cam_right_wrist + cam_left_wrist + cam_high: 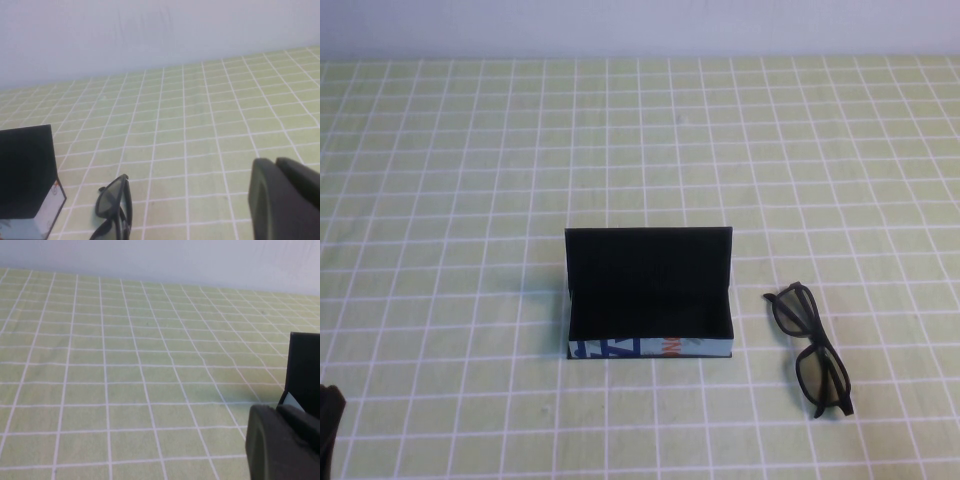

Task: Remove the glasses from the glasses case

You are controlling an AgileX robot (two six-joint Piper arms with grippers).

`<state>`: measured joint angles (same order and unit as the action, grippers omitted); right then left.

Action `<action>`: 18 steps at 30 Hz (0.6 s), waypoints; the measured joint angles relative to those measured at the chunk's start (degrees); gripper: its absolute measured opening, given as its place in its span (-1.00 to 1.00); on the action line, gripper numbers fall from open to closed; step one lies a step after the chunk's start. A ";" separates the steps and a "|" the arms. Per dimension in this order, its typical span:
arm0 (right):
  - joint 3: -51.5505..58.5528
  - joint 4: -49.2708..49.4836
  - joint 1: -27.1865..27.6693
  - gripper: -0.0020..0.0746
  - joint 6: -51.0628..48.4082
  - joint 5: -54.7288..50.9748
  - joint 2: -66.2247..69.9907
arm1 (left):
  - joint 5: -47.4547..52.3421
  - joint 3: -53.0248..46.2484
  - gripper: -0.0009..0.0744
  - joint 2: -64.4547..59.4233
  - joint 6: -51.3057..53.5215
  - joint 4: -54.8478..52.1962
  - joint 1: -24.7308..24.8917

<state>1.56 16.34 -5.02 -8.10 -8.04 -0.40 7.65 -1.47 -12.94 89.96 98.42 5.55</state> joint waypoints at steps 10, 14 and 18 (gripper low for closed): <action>0.00 -6.99 0.00 -0.99 4.41 -3.14 -0.07 | 0.10 0.00 -0.99 0.00 -0.10 0.00 0.00; 0.00 -9.31 0.00 -0.99 6.43 -7.95 -0.07 | 0.11 0.00 -0.99 0.00 -0.21 0.00 0.00; 0.08 -9.31 0.00 -0.99 6.66 -9.47 -0.07 | 0.11 0.00 -0.99 0.00 -0.21 0.00 0.00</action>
<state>1.64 7.04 -5.02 -1.44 -17.52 -0.47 7.76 -1.47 -12.94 89.75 98.42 5.55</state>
